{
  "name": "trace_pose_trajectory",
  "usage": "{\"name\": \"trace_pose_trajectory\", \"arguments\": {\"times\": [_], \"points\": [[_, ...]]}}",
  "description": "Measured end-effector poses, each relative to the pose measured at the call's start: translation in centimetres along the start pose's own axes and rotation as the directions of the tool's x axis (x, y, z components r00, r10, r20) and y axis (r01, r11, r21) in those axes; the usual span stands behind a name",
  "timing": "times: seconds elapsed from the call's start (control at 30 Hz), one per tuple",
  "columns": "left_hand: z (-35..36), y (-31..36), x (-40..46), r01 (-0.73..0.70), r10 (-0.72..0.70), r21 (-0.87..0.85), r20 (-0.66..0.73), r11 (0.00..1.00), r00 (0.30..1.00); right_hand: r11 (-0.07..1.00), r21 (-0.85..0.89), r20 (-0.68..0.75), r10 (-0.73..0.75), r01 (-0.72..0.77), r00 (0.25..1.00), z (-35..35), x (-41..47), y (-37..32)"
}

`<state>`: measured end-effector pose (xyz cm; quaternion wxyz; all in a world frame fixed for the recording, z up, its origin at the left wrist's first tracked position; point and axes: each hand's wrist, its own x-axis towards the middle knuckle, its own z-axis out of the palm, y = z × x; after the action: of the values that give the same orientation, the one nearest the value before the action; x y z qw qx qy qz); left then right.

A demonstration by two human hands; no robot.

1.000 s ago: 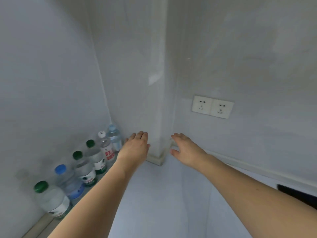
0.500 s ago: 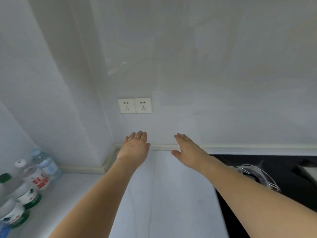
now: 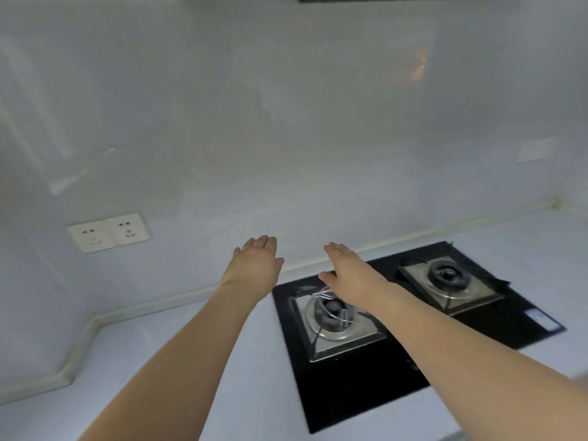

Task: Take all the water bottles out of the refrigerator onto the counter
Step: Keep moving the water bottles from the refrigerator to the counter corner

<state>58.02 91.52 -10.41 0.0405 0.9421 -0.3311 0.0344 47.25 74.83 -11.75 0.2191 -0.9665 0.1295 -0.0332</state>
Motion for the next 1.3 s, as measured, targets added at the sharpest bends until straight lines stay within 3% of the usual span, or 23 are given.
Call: {"name": "trace_pose_trajectory", "arguments": {"times": [0.23,0.43,0.83,1.3], "points": [[-1.2,15.5,2.0,-0.213,0.213,-0.029,-0.032,0.977,0.977,0.983,-0.032,-0.173,0.172,-0.180,0.970,-8.5,-8.0,11.1],[-1.7,27.7,2.9,-0.408,0.407,-0.029,-0.038,0.912,0.913,0.942,0.024,-0.260,0.328,-0.333,0.908,-13.6,-15.1,19.0],[-0.7,50.7,4.4,-0.743,0.743,0.022,-0.056,0.669,0.667,0.755,0.078,-0.383,0.625,-0.651,0.680,-20.1,-28.4,33.0],[2.9,74.7,11.2,-0.926,0.926,-0.037,-0.031,0.376,0.377,0.498,0.197,-0.433,0.817,-0.845,0.381,-27.1,-33.5,49.9]]}}
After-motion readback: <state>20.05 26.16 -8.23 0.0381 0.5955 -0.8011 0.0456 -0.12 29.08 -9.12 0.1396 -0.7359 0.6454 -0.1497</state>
